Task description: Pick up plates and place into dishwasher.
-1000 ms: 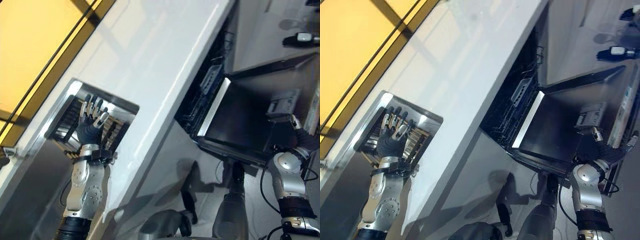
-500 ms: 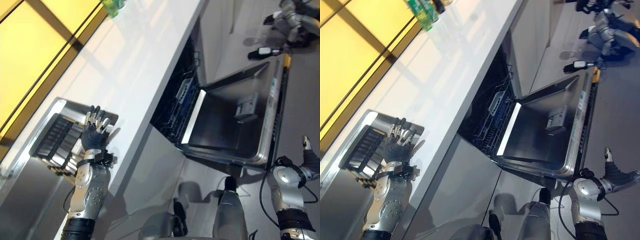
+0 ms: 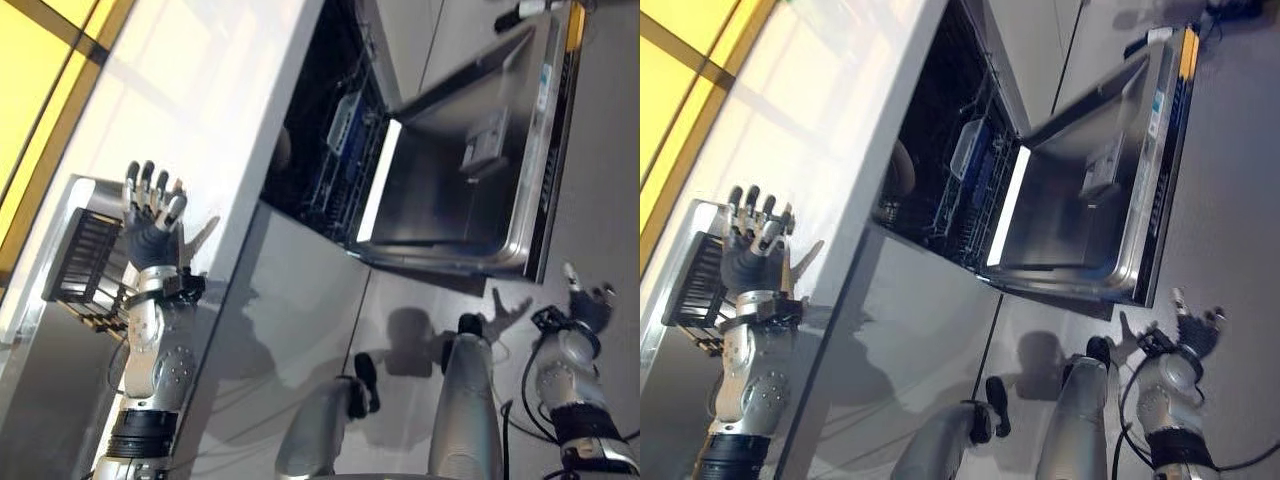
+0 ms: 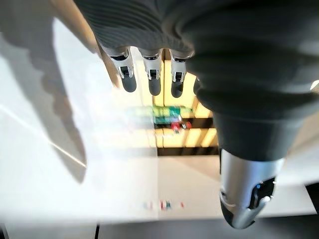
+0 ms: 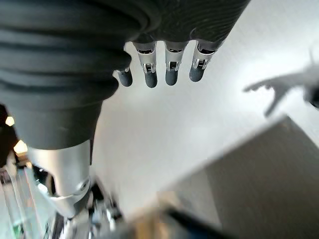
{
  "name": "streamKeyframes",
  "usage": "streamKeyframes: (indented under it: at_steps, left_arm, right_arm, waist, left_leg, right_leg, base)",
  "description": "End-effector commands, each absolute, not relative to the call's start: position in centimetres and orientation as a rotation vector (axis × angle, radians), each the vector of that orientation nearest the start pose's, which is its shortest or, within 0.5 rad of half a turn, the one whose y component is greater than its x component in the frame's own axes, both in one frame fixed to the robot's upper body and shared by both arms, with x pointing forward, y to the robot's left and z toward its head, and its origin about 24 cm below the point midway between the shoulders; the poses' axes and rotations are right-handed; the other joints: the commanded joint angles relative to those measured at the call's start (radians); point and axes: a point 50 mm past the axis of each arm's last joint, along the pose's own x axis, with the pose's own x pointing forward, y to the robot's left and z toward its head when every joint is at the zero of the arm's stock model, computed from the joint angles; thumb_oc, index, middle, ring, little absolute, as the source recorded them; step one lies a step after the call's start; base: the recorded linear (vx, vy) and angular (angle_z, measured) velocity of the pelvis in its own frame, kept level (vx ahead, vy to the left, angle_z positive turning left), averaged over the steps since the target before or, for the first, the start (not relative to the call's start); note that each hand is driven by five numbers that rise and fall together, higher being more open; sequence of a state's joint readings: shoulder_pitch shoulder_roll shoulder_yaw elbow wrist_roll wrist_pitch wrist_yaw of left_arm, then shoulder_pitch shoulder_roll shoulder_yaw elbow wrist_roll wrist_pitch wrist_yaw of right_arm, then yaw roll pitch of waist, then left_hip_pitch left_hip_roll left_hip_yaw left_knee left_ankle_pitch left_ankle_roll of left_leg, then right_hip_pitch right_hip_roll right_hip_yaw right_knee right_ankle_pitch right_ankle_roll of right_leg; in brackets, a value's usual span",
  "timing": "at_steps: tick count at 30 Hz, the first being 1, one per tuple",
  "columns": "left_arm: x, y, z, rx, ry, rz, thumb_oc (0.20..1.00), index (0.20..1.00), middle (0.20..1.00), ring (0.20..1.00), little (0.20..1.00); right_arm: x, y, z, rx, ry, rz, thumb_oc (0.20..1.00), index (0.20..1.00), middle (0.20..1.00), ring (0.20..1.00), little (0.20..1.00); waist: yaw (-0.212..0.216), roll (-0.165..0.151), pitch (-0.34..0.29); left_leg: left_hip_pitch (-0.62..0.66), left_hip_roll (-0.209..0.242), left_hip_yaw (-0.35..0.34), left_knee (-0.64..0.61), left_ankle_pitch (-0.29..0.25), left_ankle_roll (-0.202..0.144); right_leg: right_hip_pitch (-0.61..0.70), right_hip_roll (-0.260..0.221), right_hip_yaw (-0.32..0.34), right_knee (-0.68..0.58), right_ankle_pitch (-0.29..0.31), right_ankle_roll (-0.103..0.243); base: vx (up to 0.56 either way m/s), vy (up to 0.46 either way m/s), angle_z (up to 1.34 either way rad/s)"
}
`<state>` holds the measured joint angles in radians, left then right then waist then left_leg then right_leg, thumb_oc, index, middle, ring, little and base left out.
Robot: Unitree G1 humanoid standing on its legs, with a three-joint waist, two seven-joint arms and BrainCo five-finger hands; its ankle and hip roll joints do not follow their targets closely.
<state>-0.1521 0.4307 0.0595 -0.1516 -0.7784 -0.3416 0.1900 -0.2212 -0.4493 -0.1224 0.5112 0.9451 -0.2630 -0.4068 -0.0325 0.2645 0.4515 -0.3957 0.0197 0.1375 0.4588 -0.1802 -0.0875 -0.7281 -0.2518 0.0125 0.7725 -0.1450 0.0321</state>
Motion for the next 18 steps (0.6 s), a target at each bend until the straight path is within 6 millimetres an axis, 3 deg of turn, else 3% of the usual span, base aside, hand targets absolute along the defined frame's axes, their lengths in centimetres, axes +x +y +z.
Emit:
streamKeyframes:
  at_steps: [1,5,6,9,13,18]
  left_arm:
    - [26.1,21.4,14.1,-0.469,-0.506,0.091,1.0,1.0,1.0,1.0,1.0]
    - [26.2,20.9,14.8,-0.448,-0.522,0.055,1.0,1.0,1.0,1.0,1.0]
    - [26.2,20.8,14.9,-0.439,-0.522,0.045,1.0,1.0,1.0,1.0,1.0]
    - [26.5,20.5,15.1,-0.426,-0.522,0.013,1.0,1.0,1.0,1.0,1.0]
    - [26.7,20.0,15.2,-0.43,-0.512,-0.022,1.0,1.0,1.0,1.0,1.0]
    - [26.5,20.2,15.3,-0.432,-0.522,-0.052,1.0,1.0,1.0,1.0,1.0]
  right_arm:
    - [28.5,-31.7,7.7,0.595,-0.231,-0.584,1.0,1.0,1.0,1.0,1.0]
    - [30.8,-30.4,10.6,0.616,-0.314,-0.371,1.0,1.0,1.0,1.0,1.0]
    - [31.3,-29.9,11.2,0.63,-0.327,-0.311,1.0,1.0,1.0,1.0,1.0]
    - [32.9,-29.1,13.2,0.661,-0.348,-0.173,1.0,1.0,1.0,1.0,1.0]
    - [34.8,-27.6,16.2,0.676,-0.36,0.036,1.0,1.0,1.0,1.0,1.0]
    - [35.9,-23.9,17.0,0.579,-0.251,0.246,1.0,1.0,1.0,1.0,1.0]
  waist:
    - [-0.013,0.017,0.069]
    - [0.01,0.03,0.069]
    - [0.016,0.029,0.069]
    - [0.029,0.035,0.069]
    - [0.045,0.051,0.069]
    - [0.063,0.054,0.069]
  left_leg:
    - [-0.174,-0.016,-0.036,0.062,0.207,0.047]
    - [-0.268,-0.035,-0.034,0.136,0.175,0.058]
    - [-0.272,-0.041,-0.039,0.165,0.135,0.057]
    - [-0.323,-0.056,-0.036,0.237,0.077,0.073]
    - [-0.376,-0.075,-0.032,0.311,0.022,0.087]
    - [-0.4,-0.087,-0.036,0.354,0.004,0.096]
  right_leg:
    - [0.008,0.009,-0.009,-0.03,-0.005,-0.013]
    - [-0.076,-0.001,-0.001,0.036,-0.015,-0.014]
    - [-0.08,-0.002,0.006,0.064,-0.045,-0.008]
    - [-0.13,-0.011,0.017,0.125,-0.061,-0.005]
    - [-0.186,-0.016,0.036,0.187,-0.077,-0.005]
    - [-0.209,-0.012,0.054,0.226,-0.087,-0.007]
  base:
    - [-0.04,-0.035,0.27]
    - [-0.01,-0.036,0.14]
    - [0.06,-0.03,0.17]
    - [0.03,-0.019,0.21]
    - [0.0,0.019,0.21]
    - [0.01,0.04,0.03]
